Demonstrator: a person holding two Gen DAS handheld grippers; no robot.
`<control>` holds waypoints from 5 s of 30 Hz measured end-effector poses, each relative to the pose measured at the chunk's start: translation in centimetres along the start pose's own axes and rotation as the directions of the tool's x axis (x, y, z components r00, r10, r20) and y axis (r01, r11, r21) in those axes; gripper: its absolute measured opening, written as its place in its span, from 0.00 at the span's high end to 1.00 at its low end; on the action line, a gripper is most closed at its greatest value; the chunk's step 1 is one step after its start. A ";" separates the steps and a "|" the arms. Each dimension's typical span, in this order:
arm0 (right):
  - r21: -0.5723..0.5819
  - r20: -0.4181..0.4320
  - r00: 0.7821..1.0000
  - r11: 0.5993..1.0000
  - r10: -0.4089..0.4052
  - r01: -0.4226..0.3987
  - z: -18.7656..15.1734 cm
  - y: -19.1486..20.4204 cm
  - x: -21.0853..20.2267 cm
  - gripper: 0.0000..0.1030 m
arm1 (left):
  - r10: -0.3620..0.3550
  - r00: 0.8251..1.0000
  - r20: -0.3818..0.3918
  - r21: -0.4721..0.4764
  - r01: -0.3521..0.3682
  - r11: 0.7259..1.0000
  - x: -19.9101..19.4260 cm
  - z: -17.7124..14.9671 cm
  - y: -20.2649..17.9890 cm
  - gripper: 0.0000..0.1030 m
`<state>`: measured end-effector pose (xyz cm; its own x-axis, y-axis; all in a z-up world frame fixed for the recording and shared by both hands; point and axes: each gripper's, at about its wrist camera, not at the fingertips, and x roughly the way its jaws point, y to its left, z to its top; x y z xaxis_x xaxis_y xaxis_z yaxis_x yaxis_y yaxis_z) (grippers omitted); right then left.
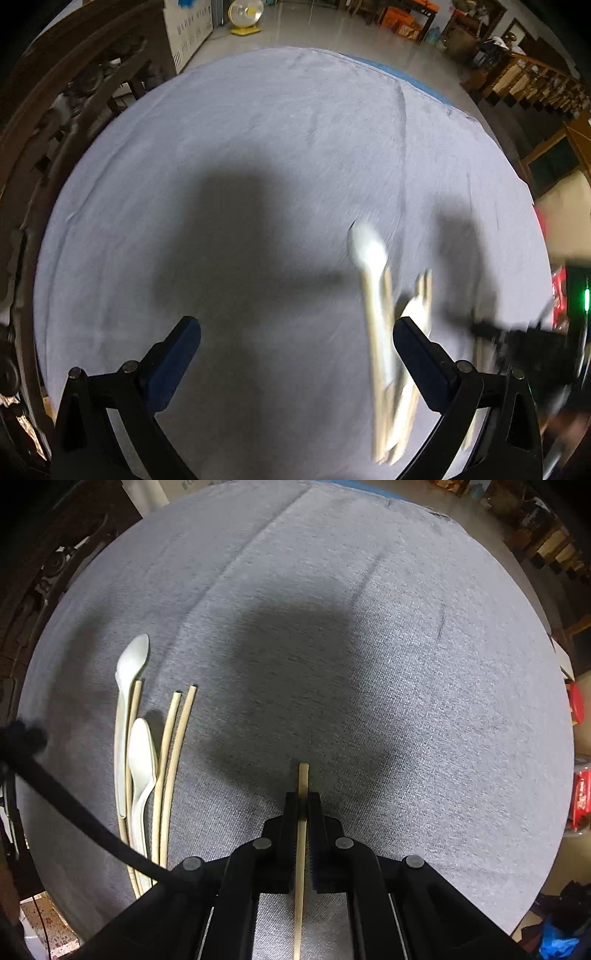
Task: Organize utensils
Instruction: 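Grasp a white plastic spoon with the left tool while the right tool grasps a wooden chopstick, then lift the spoon with the left tool over the black cup while the right tool carries the chopstick, then drop the spoon into the black cup while the right tool releases its chopstick there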
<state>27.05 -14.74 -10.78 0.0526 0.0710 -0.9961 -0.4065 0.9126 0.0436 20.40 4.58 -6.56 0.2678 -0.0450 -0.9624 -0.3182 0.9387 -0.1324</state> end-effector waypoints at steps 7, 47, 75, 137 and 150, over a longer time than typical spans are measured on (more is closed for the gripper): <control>0.006 -0.001 0.998 0.998 0.065 -0.065 -0.8 -2.5 -0.5 0.94 | 0.062 0.991 -0.116 0.017 -0.061 0.998 3.9 4.4 -4.6 0.12; 0.191 0.374 0.909 0.943 0.187 -0.272 -8.7 -9.3 -10.3 0.95 | -0.050 0.981 0.189 0.016 0.048 0.999 -8.5 -5.8 3.6 0.69; 0.123 0.712 0.691 0.946 0.126 -0.299 -20.0 -5.1 -21.1 0.95 | -0.144 0.910 0.390 0.017 0.149 0.989 -17.2 -13.7 3.9 0.69; -0.114 0.611 0.717 0.934 0.336 -0.340 -29.7 4.5 -19.0 0.95 | -0.103 0.809 0.578 0.110 0.048 0.993 -13.4 -24.8 -0.9 0.69; -0.113 0.605 0.724 0.935 0.332 -0.335 -29.5 4.7 -18.7 0.95 | -0.104 0.813 0.574 0.110 0.049 0.993 -13.3 -24.7 -0.9 0.69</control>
<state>-2.75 -23.67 5.76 0.4548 0.5983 -0.6597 -0.5009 0.7843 0.3661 -5.34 -4.09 0.54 0.7722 0.0623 -0.6323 -0.2029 0.9672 -0.1525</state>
